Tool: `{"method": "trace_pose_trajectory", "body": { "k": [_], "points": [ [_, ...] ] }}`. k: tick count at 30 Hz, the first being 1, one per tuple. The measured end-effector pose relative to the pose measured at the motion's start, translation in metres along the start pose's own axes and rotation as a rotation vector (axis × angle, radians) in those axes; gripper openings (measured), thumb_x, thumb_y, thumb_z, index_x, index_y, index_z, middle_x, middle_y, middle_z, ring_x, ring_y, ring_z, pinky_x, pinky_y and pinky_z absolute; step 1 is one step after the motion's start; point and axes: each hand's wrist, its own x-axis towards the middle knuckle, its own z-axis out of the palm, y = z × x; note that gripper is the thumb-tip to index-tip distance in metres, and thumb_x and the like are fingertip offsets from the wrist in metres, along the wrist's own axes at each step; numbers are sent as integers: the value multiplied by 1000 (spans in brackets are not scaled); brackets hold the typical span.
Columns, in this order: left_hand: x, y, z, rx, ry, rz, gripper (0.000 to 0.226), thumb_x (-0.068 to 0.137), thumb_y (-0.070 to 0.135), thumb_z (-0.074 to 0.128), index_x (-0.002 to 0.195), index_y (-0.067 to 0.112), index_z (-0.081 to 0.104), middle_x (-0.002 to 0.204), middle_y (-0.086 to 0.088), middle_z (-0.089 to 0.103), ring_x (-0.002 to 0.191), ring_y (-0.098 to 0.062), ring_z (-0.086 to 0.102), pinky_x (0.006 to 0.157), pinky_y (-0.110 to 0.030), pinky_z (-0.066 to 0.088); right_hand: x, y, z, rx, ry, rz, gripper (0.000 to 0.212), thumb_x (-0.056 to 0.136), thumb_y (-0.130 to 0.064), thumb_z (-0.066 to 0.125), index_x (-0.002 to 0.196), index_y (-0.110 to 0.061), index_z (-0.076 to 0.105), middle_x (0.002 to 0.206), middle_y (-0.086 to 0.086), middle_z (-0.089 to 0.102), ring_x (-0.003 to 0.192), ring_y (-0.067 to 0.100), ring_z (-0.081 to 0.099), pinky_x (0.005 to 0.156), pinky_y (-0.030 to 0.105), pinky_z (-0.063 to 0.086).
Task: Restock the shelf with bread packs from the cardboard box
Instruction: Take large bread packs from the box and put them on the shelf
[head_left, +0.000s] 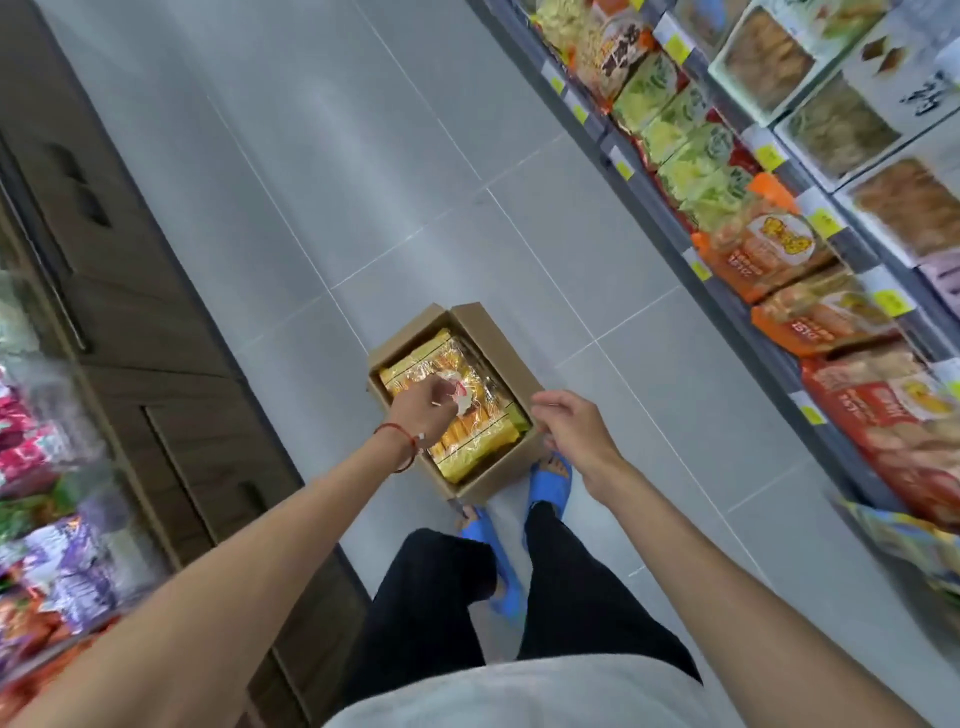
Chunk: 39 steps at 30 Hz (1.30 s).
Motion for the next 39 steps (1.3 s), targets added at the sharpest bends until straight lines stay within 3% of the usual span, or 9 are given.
{"method": "trace_pose_trajectory", "body": {
  "k": [2, 6, 11, 17, 22, 25, 28, 32, 39],
  "points": [
    [18, -15, 8, 38, -36, -16, 30, 96, 15, 56, 125, 9, 60, 122, -5, 63, 109, -21, 60, 85, -28, 48, 16, 11, 7, 11, -1, 33, 14, 97, -21, 63, 105, -31, 66, 87, -12, 59, 75, 3, 52, 86, 32, 45],
    [53, -48, 18, 102, -122, -65, 30, 97, 18, 56, 126, 12, 60, 121, -4, 64, 106, -19, 59, 86, -28, 46, 46, 37, 32, 51, 25, 130, 25, 96, -21, 63, 121, -22, 68, 92, -11, 63, 81, 8, 60, 96, 36, 52],
    [115, -103, 29, 169, -227, -92, 25, 96, 16, 54, 121, 14, 60, 116, -1, 62, 108, -19, 57, 84, -27, 41, 97, 74, 84, 199, 94, 235, 25, 98, -18, 63, 122, -17, 67, 113, 5, 68, 98, 16, 64, 94, 36, 54],
    [199, -167, 44, 294, -284, -96, 30, 92, 16, 56, 121, 14, 61, 115, -2, 63, 103, -20, 58, 87, -31, 47, 171, 146, 140, 310, 248, 352, 18, 98, -24, 63, 116, -23, 65, 116, 2, 68, 104, 15, 65, 90, 32, 55],
    [282, -211, 67, 539, -315, -44, 51, 89, 23, 60, 137, 10, 50, 138, -13, 50, 125, -32, 48, 95, -39, 44, 234, 206, 174, 348, 381, 424, 42, 95, -30, 63, 135, -19, 56, 120, 0, 67, 108, 16, 64, 104, 43, 52],
    [325, -237, 83, 623, -265, -64, 69, 87, 31, 64, 146, 8, 36, 151, -14, 33, 136, -36, 34, 107, -47, 36, 270, 235, 194, 348, 385, 467, 56, 96, -31, 64, 145, -13, 45, 129, 1, 63, 109, 17, 60, 97, 33, 51],
    [364, -263, 96, 623, -151, -21, 79, 88, 40, 62, 150, 9, 27, 157, -11, 24, 142, -35, 24, 113, -48, 30, 305, 262, 210, 324, 409, 532, 87, 85, -55, 67, 155, -15, 33, 147, 5, 54, 132, 28, 54, 109, 47, 45],
    [415, -282, 109, 542, -69, 47, 92, 83, 59, 60, 152, 12, 21, 157, -9, 22, 144, -32, 22, 117, -47, 27, 348, 291, 217, 416, 340, 680, 103, 90, -67, 60, 164, -22, 5, 165, 10, 31, 149, 36, 35, 120, 54, 31],
    [444, -297, 122, 448, 15, 69, 110, 71, 75, 64, 152, 16, 18, 153, -12, 26, 141, -34, 25, 117, -47, 26, 384, 310, 223, 502, 294, 626, 126, 60, -90, 60, 163, -33, 12, 160, 6, 43, 144, 32, 43, 117, 55, 35]
  ]
}}
